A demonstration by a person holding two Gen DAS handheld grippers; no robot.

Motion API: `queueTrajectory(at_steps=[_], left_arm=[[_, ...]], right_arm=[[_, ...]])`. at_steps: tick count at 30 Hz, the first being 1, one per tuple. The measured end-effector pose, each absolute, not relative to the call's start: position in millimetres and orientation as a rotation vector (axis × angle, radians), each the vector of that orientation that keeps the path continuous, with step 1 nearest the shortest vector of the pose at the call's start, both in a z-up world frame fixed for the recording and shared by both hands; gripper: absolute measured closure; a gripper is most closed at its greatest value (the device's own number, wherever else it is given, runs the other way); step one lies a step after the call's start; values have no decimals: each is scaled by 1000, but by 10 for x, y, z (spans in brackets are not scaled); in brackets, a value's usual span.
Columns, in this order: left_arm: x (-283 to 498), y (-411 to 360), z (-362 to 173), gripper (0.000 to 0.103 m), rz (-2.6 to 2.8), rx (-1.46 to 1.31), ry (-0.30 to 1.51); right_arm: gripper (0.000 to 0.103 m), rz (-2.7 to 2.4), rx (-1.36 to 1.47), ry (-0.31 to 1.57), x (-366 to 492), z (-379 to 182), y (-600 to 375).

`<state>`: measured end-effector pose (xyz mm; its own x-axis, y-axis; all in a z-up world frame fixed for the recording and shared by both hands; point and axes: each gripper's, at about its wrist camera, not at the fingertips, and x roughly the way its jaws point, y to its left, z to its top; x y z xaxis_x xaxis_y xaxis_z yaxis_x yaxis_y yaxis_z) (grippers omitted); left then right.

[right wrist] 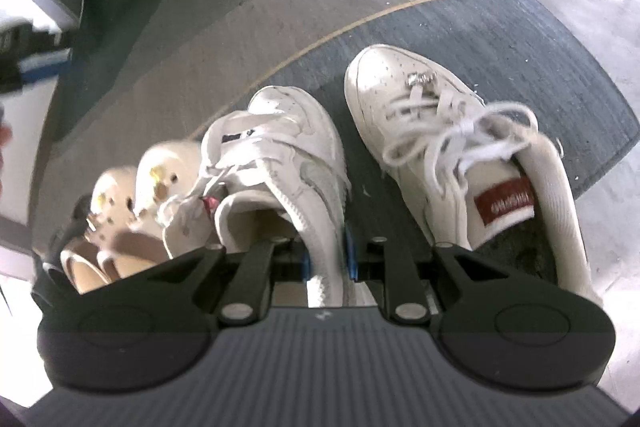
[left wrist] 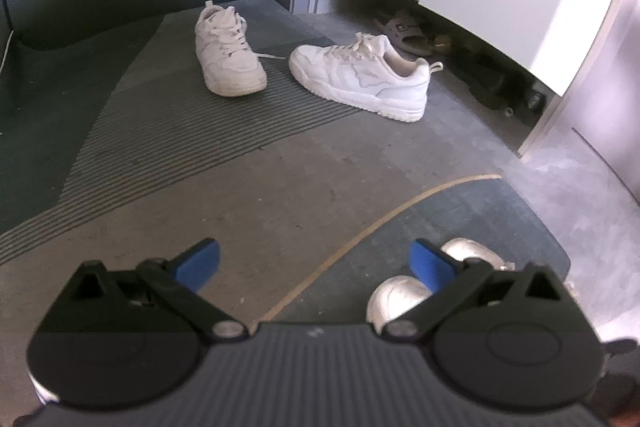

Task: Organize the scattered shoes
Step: 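Lower the sneaker beside the first sneaker and open the right gripper, then move the left gripper to a third white sneaker and close on its heel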

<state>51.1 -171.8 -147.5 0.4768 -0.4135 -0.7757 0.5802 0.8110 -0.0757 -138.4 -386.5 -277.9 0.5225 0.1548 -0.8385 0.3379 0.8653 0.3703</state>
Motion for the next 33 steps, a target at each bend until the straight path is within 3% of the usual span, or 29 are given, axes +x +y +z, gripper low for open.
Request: queueTrajectory(at_steps=[14, 17, 20, 21, 23, 28, 33], left_arm=[[264, -1836, -1480, 0, -758, 318, 764], [284, -1835, -1483, 0, -793, 298, 768], [335, -1824, -1477, 0, -825, 285, 758], [368, -1815, -1485, 0, -835, 283, 748], [440, -1797, -1516, 0, -845, 279, 729], [679, -2074, -1730, 0, -845, 346, 692], [936, -3160, -1848, 0, -894, 450, 555]], right_arm=[[77, -69, 536, 980, -1574, -3122, -3845], [67, -73, 578, 989, -1590, -3104, -3890], [32, -105, 597, 972, -1674, -2964, -3905], [26, -113, 606, 963, -1704, -2921, -3908], [21, -147, 619, 937, -1796, -2766, -3915], [21, -196, 609, 839, -1991, -2332, -3907], [21, -192, 590, 725, -2172, -2033, -3976]])
